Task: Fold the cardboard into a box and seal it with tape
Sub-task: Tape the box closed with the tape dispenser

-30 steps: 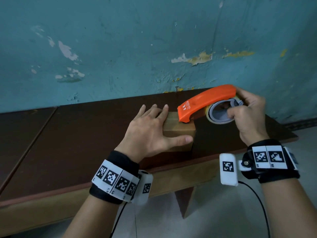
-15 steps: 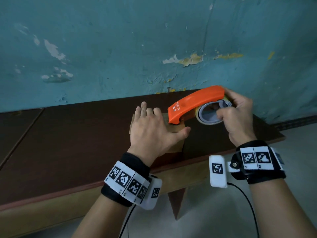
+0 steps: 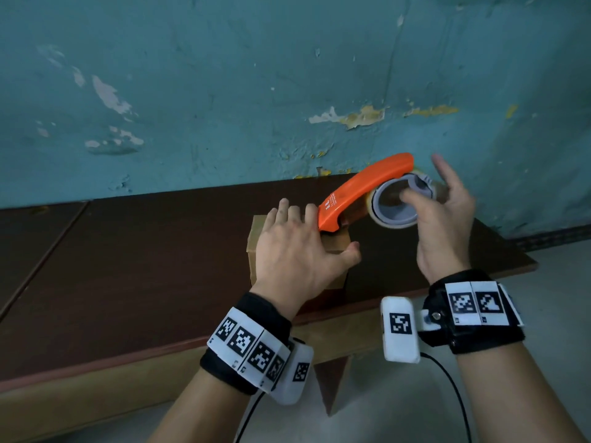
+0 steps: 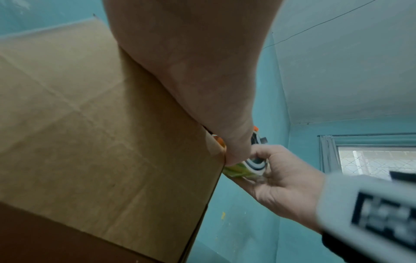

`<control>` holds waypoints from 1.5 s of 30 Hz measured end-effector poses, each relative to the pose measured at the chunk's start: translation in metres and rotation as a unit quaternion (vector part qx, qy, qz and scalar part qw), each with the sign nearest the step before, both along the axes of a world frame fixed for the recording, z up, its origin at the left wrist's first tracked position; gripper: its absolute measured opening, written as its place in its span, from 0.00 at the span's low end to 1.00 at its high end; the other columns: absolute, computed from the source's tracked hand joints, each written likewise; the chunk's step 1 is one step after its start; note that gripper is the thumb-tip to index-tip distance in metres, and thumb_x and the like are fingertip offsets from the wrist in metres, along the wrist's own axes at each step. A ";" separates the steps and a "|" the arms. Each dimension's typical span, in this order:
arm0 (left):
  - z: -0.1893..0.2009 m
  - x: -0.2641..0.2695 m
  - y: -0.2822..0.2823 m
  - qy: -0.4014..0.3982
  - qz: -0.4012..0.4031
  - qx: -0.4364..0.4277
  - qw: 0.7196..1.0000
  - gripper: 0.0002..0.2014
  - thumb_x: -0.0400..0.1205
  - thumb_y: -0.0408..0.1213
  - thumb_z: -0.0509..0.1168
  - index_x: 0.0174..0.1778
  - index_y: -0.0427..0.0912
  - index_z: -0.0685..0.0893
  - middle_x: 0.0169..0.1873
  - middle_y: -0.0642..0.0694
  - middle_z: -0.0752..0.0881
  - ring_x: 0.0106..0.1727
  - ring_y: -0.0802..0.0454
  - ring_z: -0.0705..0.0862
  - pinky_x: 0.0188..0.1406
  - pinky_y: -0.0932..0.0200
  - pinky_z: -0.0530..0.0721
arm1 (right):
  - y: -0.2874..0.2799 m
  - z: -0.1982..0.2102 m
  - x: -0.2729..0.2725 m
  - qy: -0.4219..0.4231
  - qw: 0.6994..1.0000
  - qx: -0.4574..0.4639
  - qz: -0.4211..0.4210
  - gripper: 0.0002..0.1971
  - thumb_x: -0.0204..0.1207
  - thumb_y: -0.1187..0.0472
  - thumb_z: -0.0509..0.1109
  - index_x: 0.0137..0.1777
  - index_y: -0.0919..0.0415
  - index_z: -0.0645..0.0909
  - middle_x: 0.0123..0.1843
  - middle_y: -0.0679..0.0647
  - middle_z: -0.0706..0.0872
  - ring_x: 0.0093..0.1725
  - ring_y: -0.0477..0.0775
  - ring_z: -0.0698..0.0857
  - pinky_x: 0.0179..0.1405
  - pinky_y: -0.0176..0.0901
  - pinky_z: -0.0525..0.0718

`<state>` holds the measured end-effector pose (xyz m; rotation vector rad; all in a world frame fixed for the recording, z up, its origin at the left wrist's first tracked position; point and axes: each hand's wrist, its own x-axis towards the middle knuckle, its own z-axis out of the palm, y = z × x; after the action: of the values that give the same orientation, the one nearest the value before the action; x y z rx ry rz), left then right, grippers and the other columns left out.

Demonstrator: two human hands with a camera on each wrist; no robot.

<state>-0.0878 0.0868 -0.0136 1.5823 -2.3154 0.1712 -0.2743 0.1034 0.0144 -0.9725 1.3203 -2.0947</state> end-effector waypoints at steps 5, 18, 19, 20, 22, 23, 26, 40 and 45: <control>0.000 -0.001 0.002 -0.003 0.008 0.002 1.000 0.51 0.71 0.78 0.42 0.77 0.42 0.76 0.76 0.35 0.81 0.87 0.36 0.68 0.87 0.42 0.64 | -0.005 -0.010 0.032 -0.243 0.967 -0.010 0.076 0.13 0.77 0.70 0.74 0.60 0.61 0.86 0.52 0.58 0.93 0.52 0.54 0.93 0.57 0.54 0.91; -0.004 0.001 -0.001 -0.001 0.008 -0.011 1.000 0.53 0.71 0.81 0.40 0.70 0.39 0.81 0.75 0.37 0.83 0.87 0.40 0.69 0.88 0.44 0.64 | -0.008 -0.017 0.056 -0.288 0.949 0.026 0.126 0.14 0.85 0.69 0.62 0.67 0.64 0.82 0.64 0.65 0.89 0.62 0.61 0.91 0.57 0.54 0.91; -0.004 0.001 -0.002 -0.003 0.007 -0.010 1.000 0.52 0.72 0.80 0.42 0.70 0.39 0.81 0.75 0.37 0.83 0.87 0.40 0.69 0.88 0.44 0.64 | -0.008 -0.015 0.054 -0.277 0.953 0.020 0.119 0.13 0.85 0.71 0.61 0.63 0.61 0.83 0.62 0.65 0.90 0.60 0.60 0.91 0.57 0.57 0.91; -0.004 0.002 -0.002 -0.003 0.007 -0.009 1.000 0.51 0.72 0.80 0.43 0.70 0.39 0.81 0.74 0.37 0.84 0.87 0.40 0.69 0.88 0.44 0.64 | -0.007 -0.013 0.051 -0.270 0.956 0.015 0.112 0.14 0.85 0.72 0.60 0.60 0.58 0.83 0.59 0.62 0.91 0.57 0.58 0.93 0.57 0.59 0.91; -0.003 0.002 -0.002 -0.001 0.007 -0.008 1.000 0.51 0.73 0.80 0.45 0.70 0.38 0.81 0.74 0.37 0.84 0.87 0.40 0.70 0.87 0.45 0.65 | -0.005 -0.008 0.046 -0.257 0.960 0.000 0.108 0.17 0.84 0.75 0.60 0.57 0.55 0.84 0.54 0.58 0.92 0.51 0.53 0.94 0.56 0.60 0.91; -0.003 0.002 -0.002 -0.001 0.006 -0.006 1.000 0.51 0.73 0.80 0.46 0.70 0.38 0.81 0.74 0.37 0.83 0.87 0.40 0.69 0.87 0.45 0.65 | -0.004 -0.007 0.044 -0.247 0.963 -0.006 0.108 0.18 0.83 0.76 0.60 0.58 0.55 0.84 0.53 0.57 0.92 0.50 0.52 0.94 0.56 0.61 0.90; -0.003 0.002 -0.002 0.001 0.006 -0.006 1.000 0.51 0.73 0.80 0.47 0.71 0.38 0.81 0.75 0.37 0.83 0.87 0.40 0.69 0.87 0.45 0.64 | -0.003 -0.004 0.042 -0.214 0.971 -0.007 0.105 0.19 0.83 0.78 0.61 0.68 0.60 0.82 0.57 0.59 0.92 0.53 0.55 0.94 0.60 0.62 0.90; -0.001 0.004 -0.002 -0.013 0.005 0.004 1.000 0.54 0.73 0.82 0.46 0.76 0.37 0.78 0.78 0.37 0.80 0.88 0.42 0.66 0.88 0.47 0.63 | -0.002 0.002 0.024 -0.183 0.980 -0.006 0.072 0.19 0.82 0.80 0.60 0.52 0.55 0.85 0.43 0.52 0.94 0.48 0.53 0.95 0.53 0.57 0.92; -0.002 0.003 -0.001 -0.011 0.007 0.000 1.000 0.55 0.72 0.82 0.43 0.74 0.37 0.79 0.77 0.38 0.81 0.88 0.42 0.67 0.88 0.47 0.63 | 0.001 0.002 0.015 -0.154 0.985 -0.006 0.074 0.19 0.81 0.81 0.59 0.48 0.57 0.85 0.39 0.51 0.93 0.43 0.51 0.94 0.44 0.47 0.91</control>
<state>-0.0846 0.0855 -0.0154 1.6043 -2.3231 0.1925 -0.2592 0.1048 0.0168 -0.6921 1.0477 -2.0419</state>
